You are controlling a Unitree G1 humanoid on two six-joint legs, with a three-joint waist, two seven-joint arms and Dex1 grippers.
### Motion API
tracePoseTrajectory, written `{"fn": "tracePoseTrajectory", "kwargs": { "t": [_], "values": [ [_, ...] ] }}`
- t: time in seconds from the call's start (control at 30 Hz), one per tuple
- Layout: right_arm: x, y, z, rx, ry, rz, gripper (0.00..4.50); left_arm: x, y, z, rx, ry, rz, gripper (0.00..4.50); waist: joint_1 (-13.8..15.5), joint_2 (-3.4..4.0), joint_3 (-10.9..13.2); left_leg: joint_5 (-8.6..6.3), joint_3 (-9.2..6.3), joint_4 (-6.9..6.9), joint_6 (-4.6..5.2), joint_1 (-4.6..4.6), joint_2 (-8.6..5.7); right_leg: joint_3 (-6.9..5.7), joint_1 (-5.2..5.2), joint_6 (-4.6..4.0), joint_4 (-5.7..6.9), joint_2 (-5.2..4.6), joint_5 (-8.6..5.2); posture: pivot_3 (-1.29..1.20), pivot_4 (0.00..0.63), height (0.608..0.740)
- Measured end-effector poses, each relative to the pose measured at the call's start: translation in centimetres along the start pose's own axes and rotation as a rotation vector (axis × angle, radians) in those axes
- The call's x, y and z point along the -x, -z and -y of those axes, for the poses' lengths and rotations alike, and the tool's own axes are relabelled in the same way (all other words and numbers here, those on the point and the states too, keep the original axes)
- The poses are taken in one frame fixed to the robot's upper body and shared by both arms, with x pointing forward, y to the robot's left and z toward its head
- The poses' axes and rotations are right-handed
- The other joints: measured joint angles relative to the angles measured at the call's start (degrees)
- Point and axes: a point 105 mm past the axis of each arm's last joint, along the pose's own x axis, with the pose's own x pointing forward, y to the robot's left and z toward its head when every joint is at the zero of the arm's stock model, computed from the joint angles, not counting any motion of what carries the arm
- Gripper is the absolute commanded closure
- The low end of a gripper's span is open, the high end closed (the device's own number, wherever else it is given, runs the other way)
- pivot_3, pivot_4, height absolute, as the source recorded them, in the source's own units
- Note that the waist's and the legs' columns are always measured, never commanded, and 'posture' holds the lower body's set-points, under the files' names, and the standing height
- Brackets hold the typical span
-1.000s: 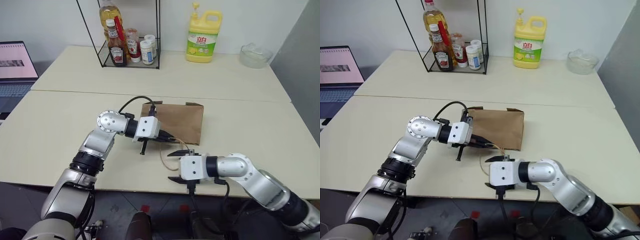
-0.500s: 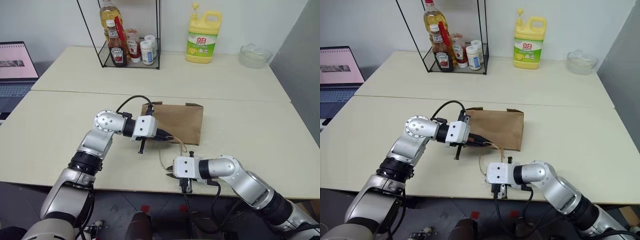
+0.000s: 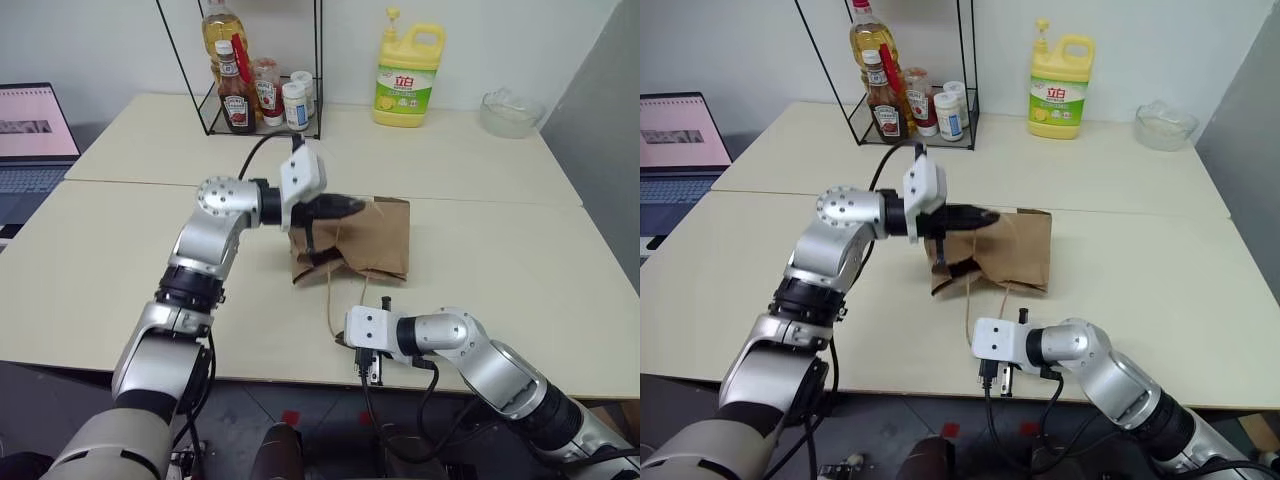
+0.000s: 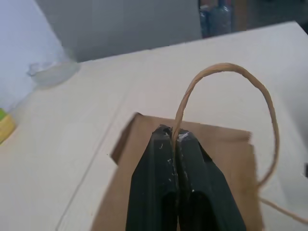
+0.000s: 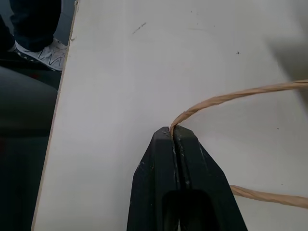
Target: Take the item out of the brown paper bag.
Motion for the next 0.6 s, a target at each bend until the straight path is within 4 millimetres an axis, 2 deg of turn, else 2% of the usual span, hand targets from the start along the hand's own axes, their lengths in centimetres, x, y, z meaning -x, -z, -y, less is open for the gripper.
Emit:
{"fn": "tracePoseTrajectory", "kwargs": {
  "t": [0.07,0.27,0.6],
  "values": [
    [-0.1,0.0,-0.1,0.005,-0.002,-0.005,4.47,-0.2,-0.3,-0.9,0.028,-0.031,-0.009,4.5,-0.03,0.0,0.0,0.0,-0.01,-0.01,0.0,0.0,0.0,-0.01,0.0,0.0,0.0,0.0,0.0,0.0,0.15,0.74],
    [-0.1,-0.1,-0.2,0.028,0.002,-0.022,4.47,-0.2,0.4,-2.5,0.089,-0.112,-0.036,4.5,0.0,0.0,0.0,0.0,-0.03,-0.01,0.0,0.0,0.0,-0.02,0.0,0.0,0.0,0.0,0.0,0.0,0.15,0.74],
    [0.0,0.2,0.1,0.042,0.023,-0.045,4.47,-0.7,-0.7,-3.7,0.108,-0.164,-0.017,4.5,0.02,0.0,0.0,0.0,-0.03,-0.03,-0.01,-0.01,-0.01,-0.03,0.0,0.0,-0.02,0.0,0.0,0.0,0.15,0.74]
  ]
}}
